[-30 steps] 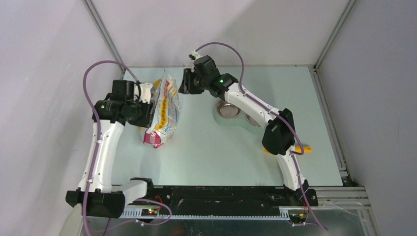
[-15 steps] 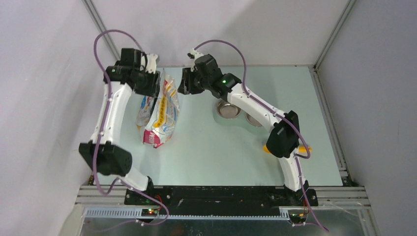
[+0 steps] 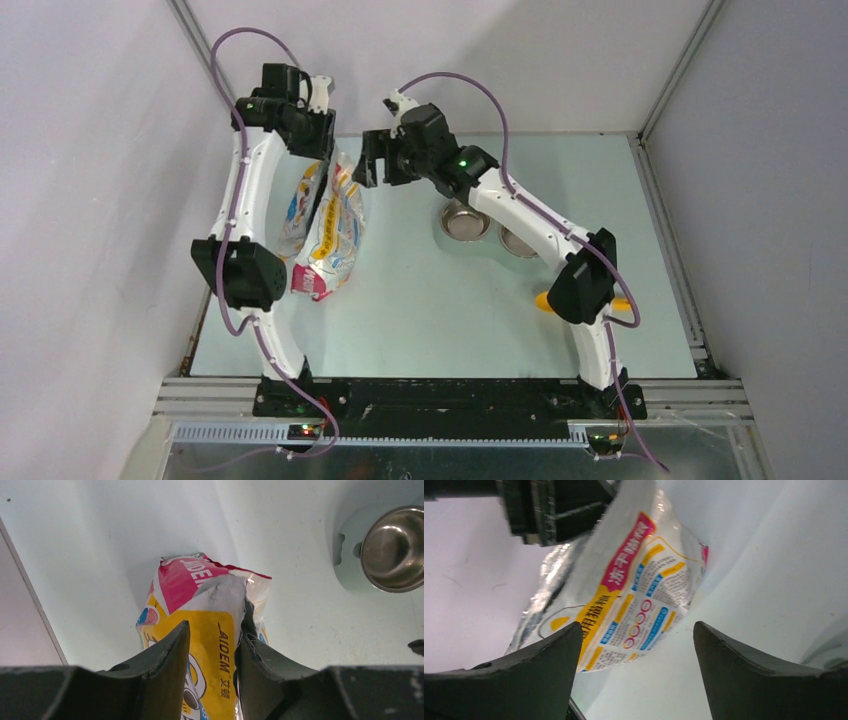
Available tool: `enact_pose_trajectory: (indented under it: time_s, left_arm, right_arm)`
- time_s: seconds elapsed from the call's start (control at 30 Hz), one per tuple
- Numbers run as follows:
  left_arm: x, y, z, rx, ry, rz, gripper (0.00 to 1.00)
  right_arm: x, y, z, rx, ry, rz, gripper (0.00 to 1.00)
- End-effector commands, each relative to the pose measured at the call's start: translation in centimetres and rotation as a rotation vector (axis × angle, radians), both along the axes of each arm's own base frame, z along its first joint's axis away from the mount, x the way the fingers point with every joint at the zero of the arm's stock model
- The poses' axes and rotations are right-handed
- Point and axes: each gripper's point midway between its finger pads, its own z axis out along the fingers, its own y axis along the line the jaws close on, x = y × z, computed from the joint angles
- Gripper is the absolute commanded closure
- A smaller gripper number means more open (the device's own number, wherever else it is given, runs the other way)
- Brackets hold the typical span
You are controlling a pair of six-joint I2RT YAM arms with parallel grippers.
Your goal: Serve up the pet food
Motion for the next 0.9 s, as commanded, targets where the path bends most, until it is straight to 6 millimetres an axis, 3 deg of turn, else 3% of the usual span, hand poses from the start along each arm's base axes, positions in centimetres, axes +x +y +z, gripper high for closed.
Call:
enact_pose_trajectory:
  time_s: [0.0,0.23,0.37,0.63,0.87]
  left_arm:
    - [-2.6,-0.8,2.3,-0.03,-0.041,-0.023,0.55]
    - [-7.6,1.2,0.7,0.029,0.014,0.047,0.55]
    - [-10.0,1.9,1.2,0.014,0.003,0.078,0.55]
    - [-12.5,2.1,0.6,0.012,0.02,0.062,0.59]
    - [-13.0,2.2,-0.1,-0.003,0.026,0.068,0.68]
  right_arm:
    - [-1.5,3.1,4.4,0.084,-0.082,0.007,0.15]
    - [-1.6,5.7,4.0,0.092,-0.074,-0.06,0.23]
    - [-2.0,6.8,2.6,0.076,-0.061,-0.055,0.25]
    - [-2.6,8.4,1.4,0.054,-0.07,-0.071,0.3]
    - [-2.5,8.8,0.5,0.031,-0.079,-0.094,0.32]
